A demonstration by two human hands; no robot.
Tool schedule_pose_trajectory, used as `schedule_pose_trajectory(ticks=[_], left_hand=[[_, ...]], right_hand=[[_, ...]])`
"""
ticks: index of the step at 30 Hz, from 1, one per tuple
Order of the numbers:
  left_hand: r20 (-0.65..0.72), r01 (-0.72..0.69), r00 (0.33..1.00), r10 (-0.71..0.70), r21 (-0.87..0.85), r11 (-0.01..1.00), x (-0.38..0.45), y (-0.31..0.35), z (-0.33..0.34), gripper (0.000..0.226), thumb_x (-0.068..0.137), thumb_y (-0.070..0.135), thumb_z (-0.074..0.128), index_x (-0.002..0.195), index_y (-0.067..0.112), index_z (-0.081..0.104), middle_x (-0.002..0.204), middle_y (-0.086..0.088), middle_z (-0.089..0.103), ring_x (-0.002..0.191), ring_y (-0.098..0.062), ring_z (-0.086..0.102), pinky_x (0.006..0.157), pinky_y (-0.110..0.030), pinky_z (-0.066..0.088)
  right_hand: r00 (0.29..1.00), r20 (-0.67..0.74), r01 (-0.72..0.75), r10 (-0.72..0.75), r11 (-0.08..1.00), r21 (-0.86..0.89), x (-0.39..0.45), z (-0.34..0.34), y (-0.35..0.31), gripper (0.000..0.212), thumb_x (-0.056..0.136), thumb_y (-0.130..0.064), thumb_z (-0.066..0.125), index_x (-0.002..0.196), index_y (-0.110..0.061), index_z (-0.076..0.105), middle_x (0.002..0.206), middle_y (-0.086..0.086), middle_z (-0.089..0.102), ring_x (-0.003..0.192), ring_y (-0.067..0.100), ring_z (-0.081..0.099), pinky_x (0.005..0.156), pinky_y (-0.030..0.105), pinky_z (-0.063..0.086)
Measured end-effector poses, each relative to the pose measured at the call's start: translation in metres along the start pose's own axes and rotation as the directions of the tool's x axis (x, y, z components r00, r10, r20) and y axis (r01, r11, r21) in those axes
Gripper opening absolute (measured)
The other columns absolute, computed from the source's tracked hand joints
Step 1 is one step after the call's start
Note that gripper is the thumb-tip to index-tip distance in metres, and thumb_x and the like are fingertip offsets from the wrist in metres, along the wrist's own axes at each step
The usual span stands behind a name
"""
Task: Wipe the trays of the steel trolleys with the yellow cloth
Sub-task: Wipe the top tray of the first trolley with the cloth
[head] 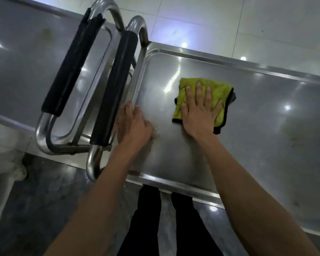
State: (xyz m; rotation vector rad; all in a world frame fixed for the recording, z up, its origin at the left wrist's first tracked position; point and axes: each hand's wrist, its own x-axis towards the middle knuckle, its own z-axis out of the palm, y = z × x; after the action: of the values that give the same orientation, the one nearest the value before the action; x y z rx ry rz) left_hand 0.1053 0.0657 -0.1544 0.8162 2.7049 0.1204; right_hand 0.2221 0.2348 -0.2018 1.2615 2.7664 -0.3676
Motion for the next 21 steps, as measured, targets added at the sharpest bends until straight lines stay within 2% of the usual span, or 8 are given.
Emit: schedule_pose_trajectory(ticks=[6, 11, 17, 21], left_hand=[[-0.012, -0.055, 0.998, 0.055, 0.01, 0.998, -0.004, -0.002, 0.0, 0.052, 0.093, 0.03, 0.046, 0.142, 0.011, 0.043, 0.159, -0.015, 0.026, 0.146, -0.033, 0.025, 0.117, -0.049, 0.028], [0.044, -0.065, 0.997, 0.066, -0.027, 0.998, -0.007, -0.007, 0.0, 0.07, 0.09, 0.027, 0.054, 0.154, 0.013, 0.03, 0.165, -0.012, 0.017, 0.151, -0.029, 0.016, 0.119, -0.05, 0.024], [0.063, -0.063, 0.996, 0.062, 0.008, 0.998, -0.008, -0.005, 0.002, 0.07, 0.088, 0.03, 0.052, 0.152, 0.011, 0.032, 0.165, -0.014, 0.013, 0.15, -0.032, 0.014, 0.117, -0.05, 0.022], [0.045, -0.044, 0.998, 0.043, 0.015, 0.999, -0.007, -0.002, 0.004, 0.064, 0.09, 0.036, 0.047, 0.148, 0.011, 0.035, 0.163, -0.017, 0.015, 0.15, -0.034, 0.016, 0.119, -0.052, 0.025]], right_hand=[[0.986, 0.034, 0.165, -0.165, 0.986, 0.02, 0.009, 0.011, -0.075, 0.058, 0.102, -0.051, 0.016, 0.158, -0.038, 0.01, 0.168, -0.002, 0.004, 0.154, 0.029, -0.002, 0.116, 0.068, -0.003], [0.953, 0.064, 0.296, -0.296, 0.955, 0.022, 0.017, 0.011, -0.098, 0.055, 0.105, -0.05, 0.016, 0.159, -0.038, 0.01, 0.168, -0.003, 0.003, 0.154, 0.029, -0.004, 0.116, 0.068, -0.005], [0.946, 0.06, 0.314, -0.318, 0.947, 0.069, 0.016, 0.004, -0.085, 0.054, 0.105, -0.051, 0.022, 0.157, -0.041, 0.015, 0.168, -0.006, 0.006, 0.155, 0.024, -0.003, 0.117, 0.064, -0.007], [0.966, 0.047, 0.251, -0.255, 0.965, 0.079, 0.006, 0.002, -0.057, 0.054, 0.103, -0.052, 0.024, 0.156, -0.044, 0.018, 0.168, -0.007, 0.008, 0.155, 0.022, -0.003, 0.118, 0.063, -0.006]])
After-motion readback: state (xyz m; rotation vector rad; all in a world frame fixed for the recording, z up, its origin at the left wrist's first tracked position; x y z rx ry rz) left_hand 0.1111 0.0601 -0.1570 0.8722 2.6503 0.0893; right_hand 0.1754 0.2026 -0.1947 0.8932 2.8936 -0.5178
